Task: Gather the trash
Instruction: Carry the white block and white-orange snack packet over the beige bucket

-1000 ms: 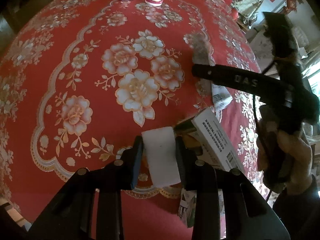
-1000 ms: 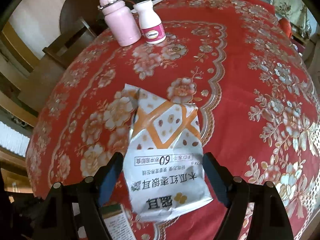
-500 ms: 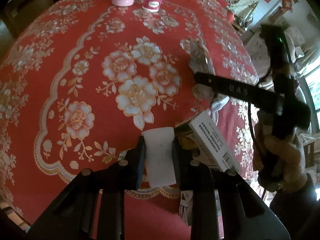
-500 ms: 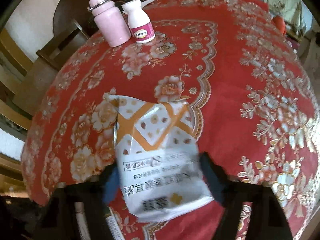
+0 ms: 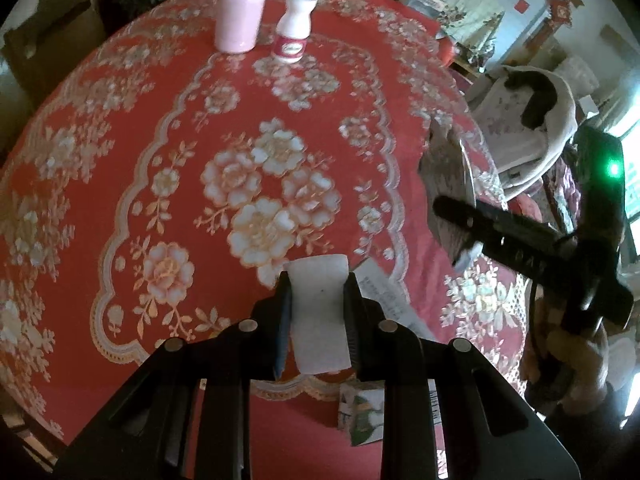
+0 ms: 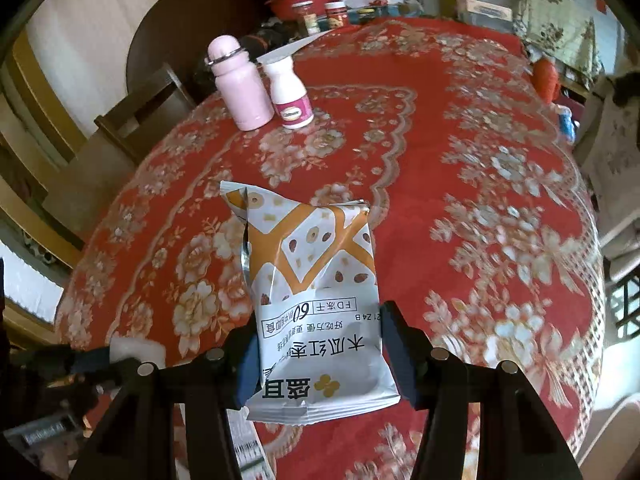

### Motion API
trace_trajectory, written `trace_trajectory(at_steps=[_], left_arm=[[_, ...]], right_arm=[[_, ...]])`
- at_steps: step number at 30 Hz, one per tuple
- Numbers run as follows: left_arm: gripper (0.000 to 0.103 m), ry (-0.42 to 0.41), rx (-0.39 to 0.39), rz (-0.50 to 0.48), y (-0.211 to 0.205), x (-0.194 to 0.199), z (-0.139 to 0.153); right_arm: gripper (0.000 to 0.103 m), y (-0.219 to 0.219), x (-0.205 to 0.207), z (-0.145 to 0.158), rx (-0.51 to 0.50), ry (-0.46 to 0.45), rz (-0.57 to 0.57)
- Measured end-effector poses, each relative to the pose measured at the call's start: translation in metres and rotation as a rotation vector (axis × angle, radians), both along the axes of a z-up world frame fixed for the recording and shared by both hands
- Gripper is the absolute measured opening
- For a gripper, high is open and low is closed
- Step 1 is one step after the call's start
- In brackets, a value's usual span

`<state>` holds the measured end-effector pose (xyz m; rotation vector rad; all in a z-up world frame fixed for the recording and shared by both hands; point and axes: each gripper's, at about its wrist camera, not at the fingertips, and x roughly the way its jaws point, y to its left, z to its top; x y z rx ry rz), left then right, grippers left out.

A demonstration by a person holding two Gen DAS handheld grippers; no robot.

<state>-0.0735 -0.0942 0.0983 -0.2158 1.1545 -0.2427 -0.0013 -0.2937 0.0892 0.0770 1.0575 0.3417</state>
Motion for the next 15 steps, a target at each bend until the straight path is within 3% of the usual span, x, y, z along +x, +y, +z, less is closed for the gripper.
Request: trace_trajectory(at_steps=[15], left_arm=[[0.021,-0.066,0.005,-0.227,-0.108,0.001,0.031]], right_arm=[[0.053,-0.087,-0.054,0.014,-0.021,0.003,-0.171]])
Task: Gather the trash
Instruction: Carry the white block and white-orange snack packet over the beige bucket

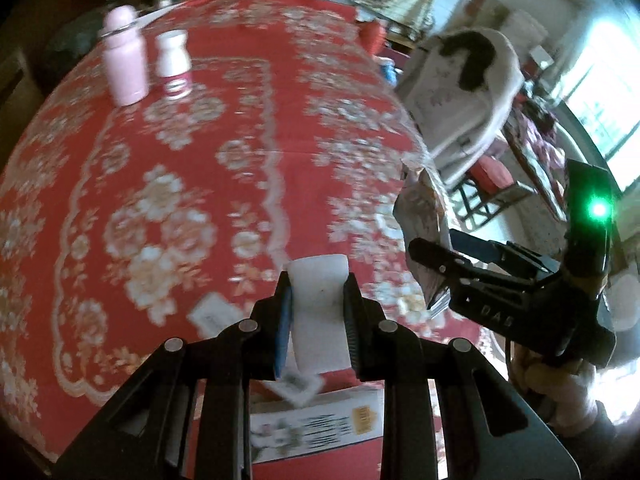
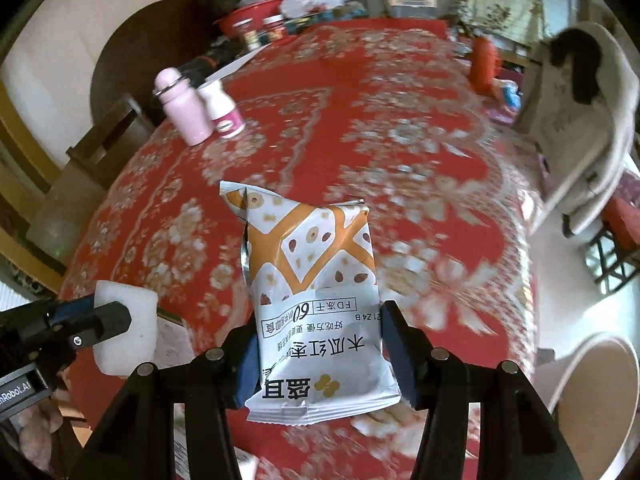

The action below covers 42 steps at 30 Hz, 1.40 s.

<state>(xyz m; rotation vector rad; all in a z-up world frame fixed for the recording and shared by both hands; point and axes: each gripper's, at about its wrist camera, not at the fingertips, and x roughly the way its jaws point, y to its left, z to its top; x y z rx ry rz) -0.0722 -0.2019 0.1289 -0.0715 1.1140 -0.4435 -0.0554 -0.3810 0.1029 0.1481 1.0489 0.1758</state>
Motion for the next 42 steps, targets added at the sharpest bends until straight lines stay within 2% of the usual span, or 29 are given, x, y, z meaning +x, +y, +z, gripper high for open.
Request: trace_trajectory(at_steps=[11,22,32,42], left_arm=[[0.021,-0.001,-0.008,-0.187,-0.096,-0.020,0.001],[0.021,-0.009,-0.007,-0.334,-0.185,-0.045,0.000],[0.021,-0.019,0.027,-0.425,-0.255,-0.070,-0.012],[0.021,-0.003,0.045,-0.469,-0.305,-0.086,-0.030]], right_arm=[[0.053,-0.080,-0.049,0.004,-0.009,0.009,-0.162],[0.054,-0.160,-0.106,0.004,-0.020,0.024,-0.333],[0.054,-0.225,-0.159,-0.001,-0.012,0.047,-0.475],[0.054,-0.276,-0.198,-0.012,0.004,0.077,-0.569]])
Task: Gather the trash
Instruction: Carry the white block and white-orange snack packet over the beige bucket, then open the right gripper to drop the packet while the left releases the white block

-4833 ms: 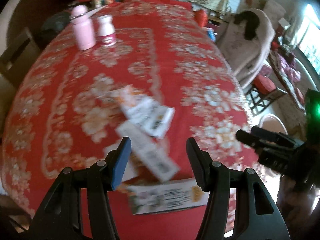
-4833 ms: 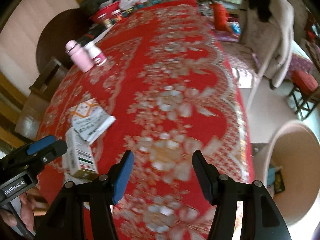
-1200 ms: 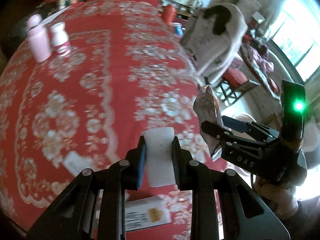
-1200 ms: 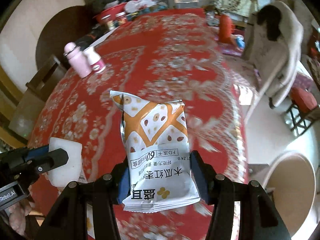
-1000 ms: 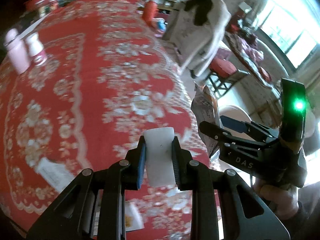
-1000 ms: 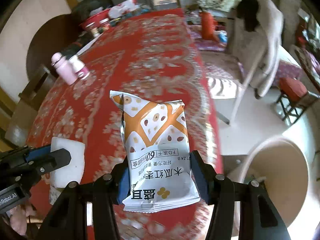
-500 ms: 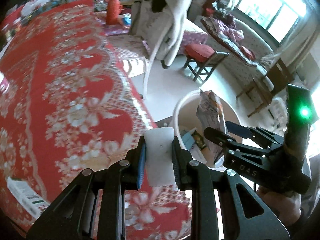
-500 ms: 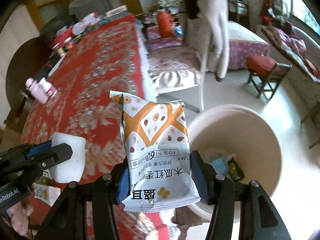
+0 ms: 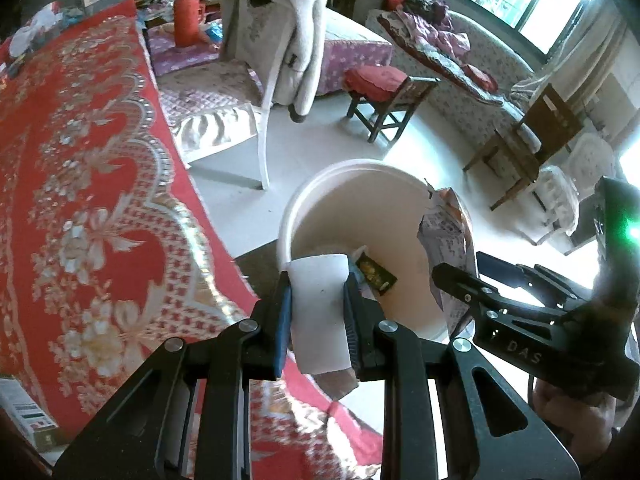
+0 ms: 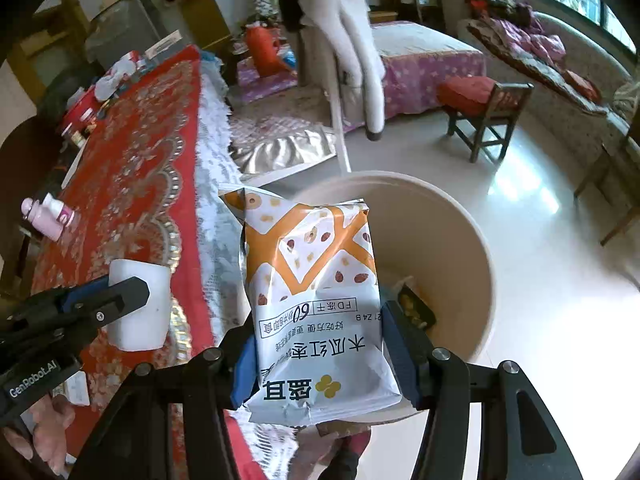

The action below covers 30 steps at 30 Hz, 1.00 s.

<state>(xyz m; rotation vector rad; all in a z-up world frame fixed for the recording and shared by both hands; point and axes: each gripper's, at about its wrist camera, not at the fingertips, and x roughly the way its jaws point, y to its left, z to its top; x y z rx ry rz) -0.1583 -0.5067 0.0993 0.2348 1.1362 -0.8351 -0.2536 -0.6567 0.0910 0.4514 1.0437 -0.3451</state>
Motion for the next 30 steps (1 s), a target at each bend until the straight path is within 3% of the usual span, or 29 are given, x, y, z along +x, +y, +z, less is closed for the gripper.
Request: trace_trajectory(at_steps=[13,30], left_arm=[[0.021,0.098,-0.009,-0.011,-0.039,-0.003,-0.031],[0.024,0.111,-0.002,0.000,-0.058,-0.001,-0.045]], right_arm=[[0.056,-0.039,-0.023,-0.017,0.035,0.022,-0.061],[0.061,-0.056,-0.019,-0.033,0.063,0.049,-0.067]])
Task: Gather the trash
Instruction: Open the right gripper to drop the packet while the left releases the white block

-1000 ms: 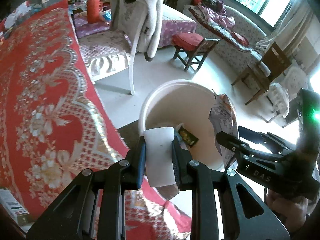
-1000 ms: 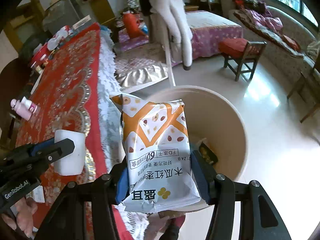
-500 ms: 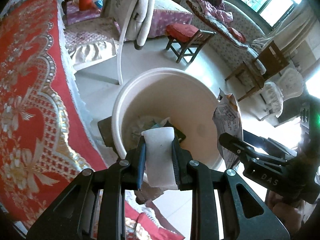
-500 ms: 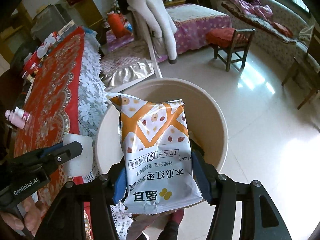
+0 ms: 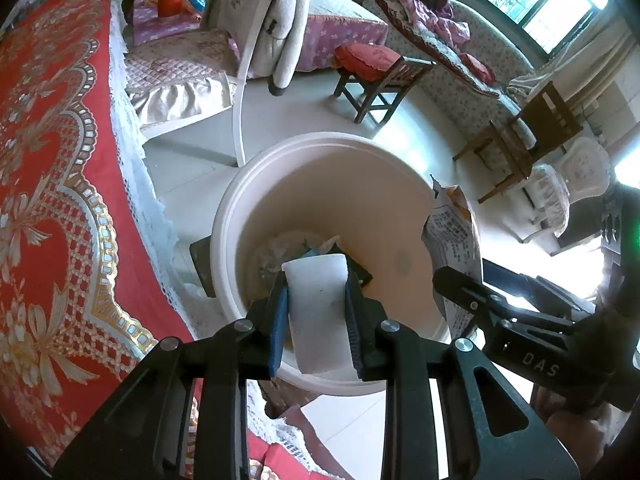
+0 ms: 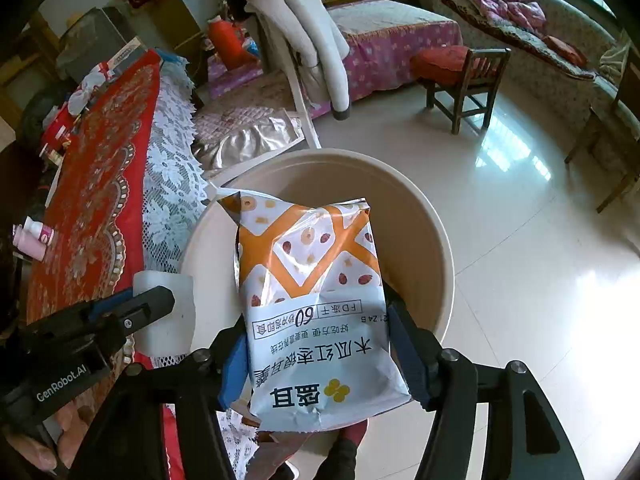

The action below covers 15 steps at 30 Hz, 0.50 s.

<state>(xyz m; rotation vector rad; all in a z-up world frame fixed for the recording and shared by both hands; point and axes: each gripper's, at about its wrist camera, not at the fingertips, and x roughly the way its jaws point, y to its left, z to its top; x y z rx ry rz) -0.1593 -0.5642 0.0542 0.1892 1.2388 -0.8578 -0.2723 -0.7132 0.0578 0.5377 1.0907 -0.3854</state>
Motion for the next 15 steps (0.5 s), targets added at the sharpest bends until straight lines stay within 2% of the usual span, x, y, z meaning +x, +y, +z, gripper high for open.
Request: trace_trajectory(at_steps=[4,8,12,15], left_arm=[[0.026,0.010,-0.001,0.003,0.0006,0.0031,-0.0021],[0.030,0.026,-0.012,0.004,0.0012,0.0049,-0.0042],[0.047,0.045,-0.036,0.014,0.0029,0.0073,-0.0034],[0.051,0.052,-0.048,0.026,0.0064,0.0080,-0.0022]], right_arm=[[0.062,-0.0006,0.0021,-0.0011,-0.001,0.003,0.001],[0.069,-0.0021,0.0040,-0.0024,-0.001,0.008,-0.001],[0.072,-0.0047,0.0039,-0.0042,0.006,0.012,-0.014],[0.072,-0.0064,0.0020,-0.0044,0.016,0.006,-0.022]])
